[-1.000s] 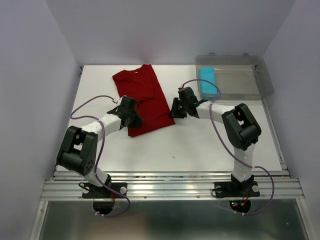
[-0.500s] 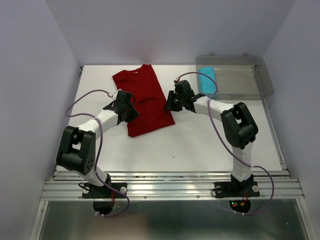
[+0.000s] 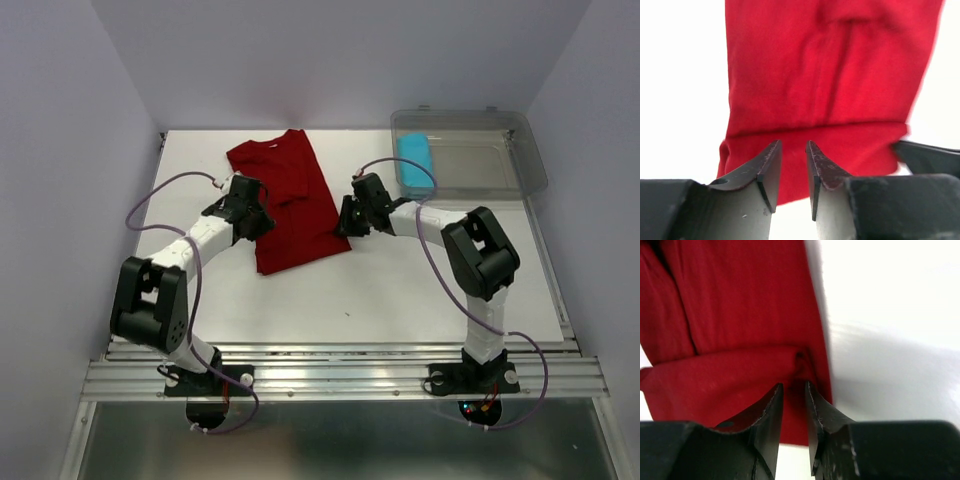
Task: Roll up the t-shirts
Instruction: Roll the T-shirt to the center of the board.
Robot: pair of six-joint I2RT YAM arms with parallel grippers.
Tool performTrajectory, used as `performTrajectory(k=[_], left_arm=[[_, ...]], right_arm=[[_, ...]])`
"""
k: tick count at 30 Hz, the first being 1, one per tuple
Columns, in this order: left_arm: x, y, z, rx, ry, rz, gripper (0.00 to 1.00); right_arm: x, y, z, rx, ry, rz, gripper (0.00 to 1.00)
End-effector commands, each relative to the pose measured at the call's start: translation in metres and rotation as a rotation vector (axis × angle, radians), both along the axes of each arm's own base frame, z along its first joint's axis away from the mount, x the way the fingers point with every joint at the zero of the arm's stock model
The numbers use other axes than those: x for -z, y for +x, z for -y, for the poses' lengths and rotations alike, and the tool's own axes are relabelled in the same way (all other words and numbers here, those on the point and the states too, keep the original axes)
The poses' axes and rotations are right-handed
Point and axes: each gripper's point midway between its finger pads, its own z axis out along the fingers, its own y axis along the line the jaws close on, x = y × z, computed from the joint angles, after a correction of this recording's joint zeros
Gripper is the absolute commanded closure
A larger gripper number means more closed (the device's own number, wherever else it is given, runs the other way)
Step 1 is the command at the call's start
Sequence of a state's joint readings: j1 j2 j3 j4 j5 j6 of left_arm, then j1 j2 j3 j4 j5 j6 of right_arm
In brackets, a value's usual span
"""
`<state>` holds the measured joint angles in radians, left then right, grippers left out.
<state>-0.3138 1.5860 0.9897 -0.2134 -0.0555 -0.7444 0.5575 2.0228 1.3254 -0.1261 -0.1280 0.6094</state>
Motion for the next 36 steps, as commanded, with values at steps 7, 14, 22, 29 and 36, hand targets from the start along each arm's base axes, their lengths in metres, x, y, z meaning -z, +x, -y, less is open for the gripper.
performTrajectory(k=[7, 14, 22, 29, 36], left_arm=[[-0.048, -0.051, -0.021, -0.047, -0.037, 0.104, 0.47], [-0.007, -0.09, -0.004, -0.038, -0.201, 0.039, 0.41], [0.02, -0.094, -0.013, -0.086, -0.17, 0.01, 0.5], [0.037, -0.096, -0.011, -0.093, -0.177, -0.015, 0.52], [0.044, -0.096, -0.013, -0.108, -0.17, -0.027, 0.57]], right_arm=[[-0.061, -0.033, 0.039, 0.064, -0.023, 0.114, 0.62], [-0.041, -0.067, 0.025, 0.037, 0.118, -0.014, 0.32], [-0.027, -0.064, 0.024, 0.121, 0.268, -0.041, 0.37], [-0.007, -0.056, 0.025, 0.159, 0.272, -0.069, 0.44], [0.001, -0.049, 0.023, 0.169, 0.258, -0.072, 0.56]])
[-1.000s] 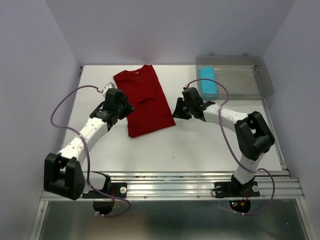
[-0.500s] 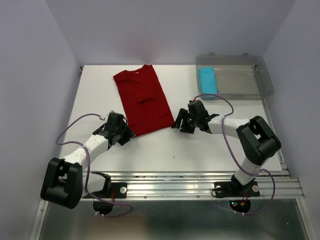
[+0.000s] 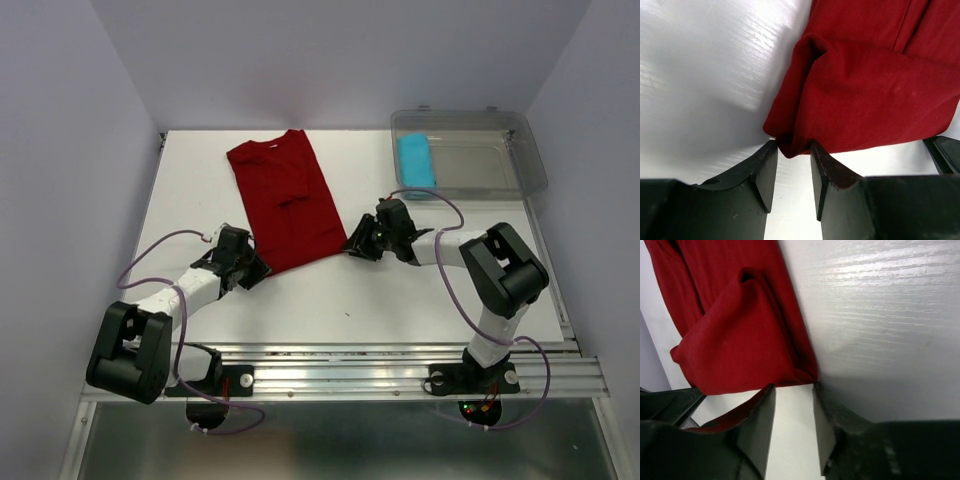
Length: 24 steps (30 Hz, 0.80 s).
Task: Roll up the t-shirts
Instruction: Roll the T-shirt to the center of the board.
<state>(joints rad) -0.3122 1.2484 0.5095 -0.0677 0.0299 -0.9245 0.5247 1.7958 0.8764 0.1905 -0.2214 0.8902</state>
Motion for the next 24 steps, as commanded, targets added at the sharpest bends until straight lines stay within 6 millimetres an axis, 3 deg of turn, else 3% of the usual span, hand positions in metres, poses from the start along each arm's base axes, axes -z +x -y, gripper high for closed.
performTrajectory(k=[1, 6, 13, 18, 24], left_arm=[[0.003, 0.003, -0.001, -0.015, 0.001, 0.012, 0.58], [0.0, 0.002, -0.002, -0.025, -0.002, 0.014, 0.58], [-0.01, -0.004, -0.013, -0.072, 0.022, 0.042, 0.49], [-0.005, -0.007, -0.018, -0.112, 0.025, 0.03, 0.49], [0.008, -0.008, -0.015, -0.105, 0.018, 0.003, 0.58]], right_arm=[[0.0, 0.012, -0.004, 0.012, 0.006, 0.021, 0.61], [0.0, 0.017, -0.004, 0.021, -0.002, 0.032, 0.78], [0.0, 0.019, -0.004, 0.024, -0.006, 0.034, 0.96], [-0.003, 0.021, -0.005, 0.025, -0.001, 0.04, 0.98], [-0.004, 0.021, -0.006, 0.022, 0.003, 0.041, 0.98]])
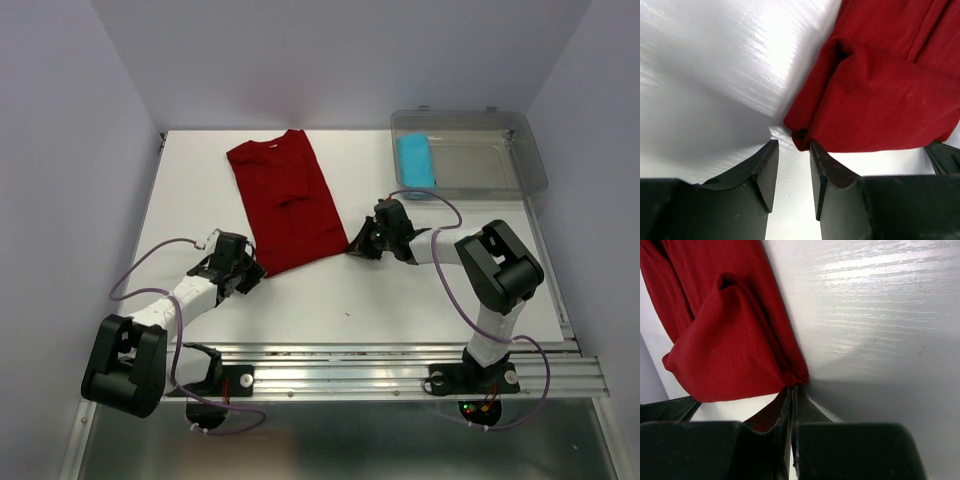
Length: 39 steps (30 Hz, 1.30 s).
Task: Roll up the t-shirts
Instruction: Roll the T-shirt to the center of the board.
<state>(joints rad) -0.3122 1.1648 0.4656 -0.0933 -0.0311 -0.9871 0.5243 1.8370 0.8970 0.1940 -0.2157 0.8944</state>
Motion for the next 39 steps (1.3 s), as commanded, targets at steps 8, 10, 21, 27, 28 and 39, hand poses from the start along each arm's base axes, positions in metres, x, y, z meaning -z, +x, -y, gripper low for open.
performTrajectory(k=[8, 10, 21, 27, 28, 39], left_arm=[[0.021, 0.0, -0.002, -0.022, 0.006, -0.023, 0.65], [0.017, 0.007, 0.001, -0.017, -0.001, 0.0, 0.72], [0.011, 0.012, 0.004, -0.001, -0.003, 0.011, 1.0], [0.008, 0.014, 0.005, 0.007, -0.005, 0.017, 1.0], [0.007, 0.015, 0.005, 0.009, -0.003, 0.019, 1.0], [-0.004, 0.016, 0.007, 0.024, -0.008, 0.029, 1.0]], right_arm=[[-0.009, 0.015, -0.007, 0.006, 0.017, 0.041, 0.98], [-0.011, 0.015, -0.007, 0.003, 0.018, 0.044, 0.99], [-0.019, 0.017, 0.004, 0.04, -0.013, 0.082, 0.4], [-0.01, 0.019, 0.006, 0.043, -0.02, 0.061, 0.44], [-0.009, 0.021, 0.004, 0.038, -0.021, 0.061, 0.5], [-0.017, 0.024, -0.002, -0.006, -0.016, 0.088, 0.99]])
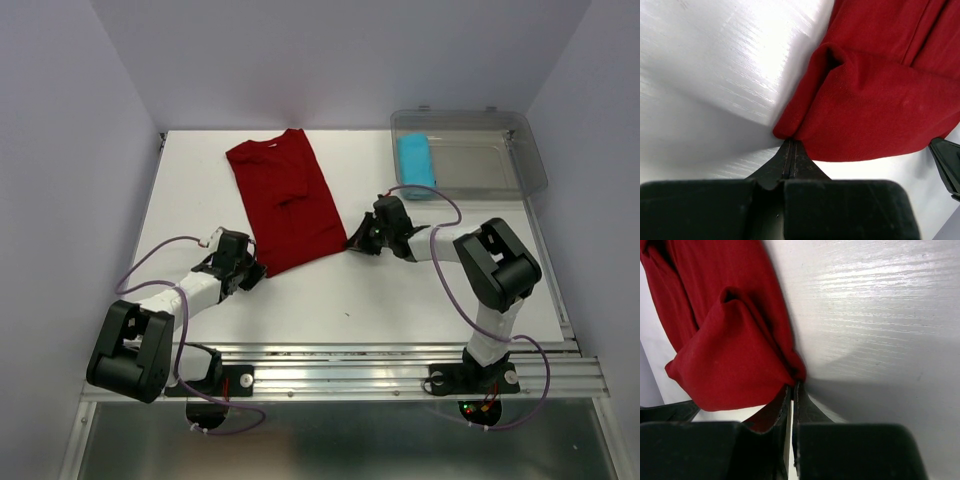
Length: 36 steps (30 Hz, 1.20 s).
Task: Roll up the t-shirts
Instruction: Roll the T-shirt to the center of the board.
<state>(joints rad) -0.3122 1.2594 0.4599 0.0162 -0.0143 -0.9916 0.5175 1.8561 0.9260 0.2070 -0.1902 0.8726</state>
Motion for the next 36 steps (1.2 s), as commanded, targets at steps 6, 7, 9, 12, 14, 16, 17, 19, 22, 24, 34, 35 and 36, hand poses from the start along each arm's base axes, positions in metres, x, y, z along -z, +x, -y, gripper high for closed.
performTrajectory(k=[6, 7, 9, 12, 14, 16, 17, 19, 22, 24, 34, 35, 36], left_arm=[[-0.023, -0.005, 0.0, 0.037, 0.012, 0.019, 1.0], [-0.024, -0.008, 0.003, 0.053, -0.004, 0.013, 1.0], [-0.027, -0.013, 0.006, 0.072, -0.02, 0.008, 1.0], [-0.032, -0.02, 0.007, 0.082, -0.036, 0.016, 1.0], [-0.034, -0.024, 0.007, 0.083, -0.047, 0.019, 1.0], [-0.038, -0.029, 0.008, 0.091, -0.063, 0.022, 1.0], [-0.038, -0.033, 0.009, 0.096, -0.068, 0.011, 1.0], [-0.043, -0.036, 0.01, 0.102, -0.078, 0.018, 1.0], [-0.05, -0.038, 0.011, 0.107, -0.086, 0.018, 1.0], [-0.053, -0.04, 0.008, 0.098, -0.073, 0.008, 1.0], [-0.086, -0.017, 0.004, 0.084, -0.013, 0.035, 1.0], [-0.086, -0.015, 0.005, 0.087, -0.013, 0.034, 1.0], [-0.083, -0.014, 0.005, 0.089, -0.007, 0.021, 1.0]], right_arm=[[-0.028, -0.006, 0.002, -0.049, 0.01, 0.062, 0.99], [-0.028, -0.009, 0.003, -0.055, 0.009, 0.06, 0.99], [-0.033, -0.015, 0.004, -0.075, 0.012, 0.065, 0.99], [-0.028, -0.029, 0.009, -0.091, 0.003, 0.047, 0.99], [-0.03, -0.038, 0.013, -0.103, 0.003, 0.046, 0.99], [-0.033, -0.045, 0.015, -0.112, 0.01, 0.043, 0.99], [-0.036, -0.05, 0.017, -0.113, 0.012, 0.045, 0.99], [-0.04, -0.053, 0.02, -0.109, 0.016, 0.051, 0.99], [-0.052, -0.057, 0.022, -0.107, 0.024, 0.067, 0.99], [-0.061, -0.056, 0.023, -0.103, 0.026, 0.083, 0.99], [-0.079, -0.037, 0.02, -0.081, 0.008, 0.134, 0.99], [-0.083, -0.033, 0.019, -0.078, 0.009, 0.144, 0.99], [-0.085, -0.031, 0.019, -0.075, 0.008, 0.152, 0.99]])
